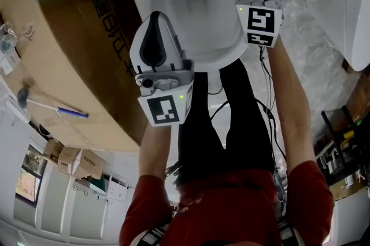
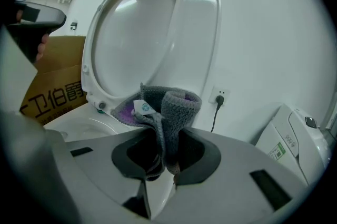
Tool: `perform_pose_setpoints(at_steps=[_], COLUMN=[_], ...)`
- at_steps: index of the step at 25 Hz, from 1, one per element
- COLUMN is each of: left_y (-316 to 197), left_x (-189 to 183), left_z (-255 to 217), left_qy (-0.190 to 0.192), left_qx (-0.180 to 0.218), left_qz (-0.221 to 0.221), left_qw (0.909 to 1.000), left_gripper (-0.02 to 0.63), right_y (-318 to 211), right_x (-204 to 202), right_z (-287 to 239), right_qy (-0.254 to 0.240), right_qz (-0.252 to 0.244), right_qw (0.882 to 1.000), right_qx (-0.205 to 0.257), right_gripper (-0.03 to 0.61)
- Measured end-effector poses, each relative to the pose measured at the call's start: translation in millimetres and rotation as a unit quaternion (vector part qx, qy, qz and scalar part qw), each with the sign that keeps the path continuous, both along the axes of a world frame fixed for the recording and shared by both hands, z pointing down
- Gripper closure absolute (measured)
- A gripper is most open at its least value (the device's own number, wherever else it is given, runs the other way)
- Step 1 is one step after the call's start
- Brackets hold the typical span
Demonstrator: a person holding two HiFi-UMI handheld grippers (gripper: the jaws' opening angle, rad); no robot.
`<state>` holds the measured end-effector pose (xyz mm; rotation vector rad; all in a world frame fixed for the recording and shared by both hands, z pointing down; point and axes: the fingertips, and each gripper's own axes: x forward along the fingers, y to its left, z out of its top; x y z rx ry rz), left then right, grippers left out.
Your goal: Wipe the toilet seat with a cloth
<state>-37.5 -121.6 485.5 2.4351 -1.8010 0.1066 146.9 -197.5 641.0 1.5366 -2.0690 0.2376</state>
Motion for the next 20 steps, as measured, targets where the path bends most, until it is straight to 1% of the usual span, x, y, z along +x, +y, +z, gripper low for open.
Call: perform_pose_setpoints(at_steps=[6, 10, 12, 15, 18, 20], left_y=[5.0, 10.7, 15.8, 23.7, 31.4, 35.2], left_x=[-4.0, -6.6, -6.1, -5.4, -10.2, -14.0], left_z=[-16.5, -44.0, -62.1, -93.8, -133.7, -165.0], left_qy=[-0.001, 0.000, 0.006, 0.013, 0.021, 0.025], left_qx=[0.003, 0.006, 0.005, 0.008, 0.012, 0.023], left_qz=[0.000, 0.001, 0.002, 0.008, 0.003, 0.001], left_qw=[1.0000, 1.0000, 1.0000, 0.9999, 0.9997, 0.9994], left_gripper=[0.600, 0.600, 0.600, 0.600, 0.600, 0.600], right_y=[15.9, 41.0, 52.9, 62.8, 74.5, 85.1], right_x=[-4.9, -12.5, -13.0, -14.7, -18.0, -20.0], right_z=[-9.0, -38.1, -62.9, -111.9, -165.4, -200.9], right_qy=[-0.013, -0.021, -0.024, -0.038, -0.059, -0.073], right_qz=[0.007, -0.002, -0.002, 0.005, 0.017, 0.023], right_qw=[1.000, 0.999, 0.999, 0.999, 0.998, 0.997], right_qx=[-0.019, -0.025, -0.024, -0.008, 0.007, 0.013], right_gripper=[0.497, 0.497, 0.497, 0.497, 0.497, 0.497])
